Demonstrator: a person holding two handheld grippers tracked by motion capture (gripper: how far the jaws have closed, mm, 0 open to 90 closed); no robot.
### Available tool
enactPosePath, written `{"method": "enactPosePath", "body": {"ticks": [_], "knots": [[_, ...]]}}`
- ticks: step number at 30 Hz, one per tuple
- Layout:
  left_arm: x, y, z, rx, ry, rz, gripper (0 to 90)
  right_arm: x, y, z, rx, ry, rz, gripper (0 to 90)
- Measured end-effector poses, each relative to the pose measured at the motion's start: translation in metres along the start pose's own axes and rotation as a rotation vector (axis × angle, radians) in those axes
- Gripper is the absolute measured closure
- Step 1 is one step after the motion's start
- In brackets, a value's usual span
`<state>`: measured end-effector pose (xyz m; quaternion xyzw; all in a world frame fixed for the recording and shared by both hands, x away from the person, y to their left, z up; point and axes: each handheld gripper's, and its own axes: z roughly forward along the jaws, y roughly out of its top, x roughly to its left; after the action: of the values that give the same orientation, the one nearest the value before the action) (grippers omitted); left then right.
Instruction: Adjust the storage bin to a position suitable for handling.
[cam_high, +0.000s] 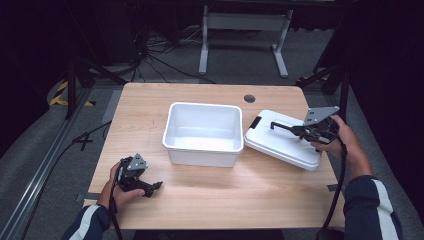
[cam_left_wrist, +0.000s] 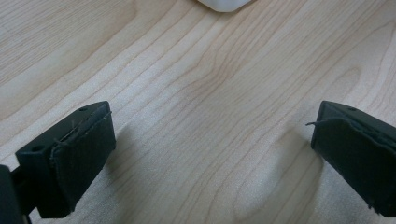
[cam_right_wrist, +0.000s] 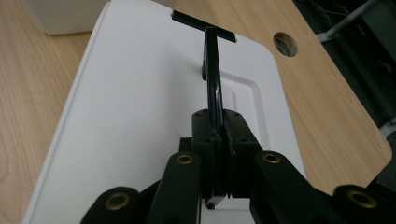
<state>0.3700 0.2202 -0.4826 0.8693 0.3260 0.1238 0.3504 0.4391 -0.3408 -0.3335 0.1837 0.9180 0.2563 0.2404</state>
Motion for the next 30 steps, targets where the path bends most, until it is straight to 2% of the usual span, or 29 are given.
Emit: {"method": "enactPosePath", "body": {"ticks": [13, 22, 26, 30], "knots": [[0.0, 0.0, 0.0, 0.0, 0.0, 0.0, 0.2, 0.0, -0.007, 0.035, 0.038, 0.057, 0.033, 84.7], [0.0, 0.0, 0.0, 0.0, 0.0, 0.0, 0.2, -0.001, -0.013, 0.048, 0.06, 0.069, 0.05, 84.8], [0.0, 0.0, 0.0, 0.0, 0.0, 0.0, 0.2, -0.001, -0.015, 0.052, 0.089, 0.055, 0.053, 84.7], [0.0, 0.0, 0.0, 0.0, 0.0, 0.001, 0.2, -0.001, -0.022, 0.057, 0.111, 0.06, 0.064, 84.7]]}}
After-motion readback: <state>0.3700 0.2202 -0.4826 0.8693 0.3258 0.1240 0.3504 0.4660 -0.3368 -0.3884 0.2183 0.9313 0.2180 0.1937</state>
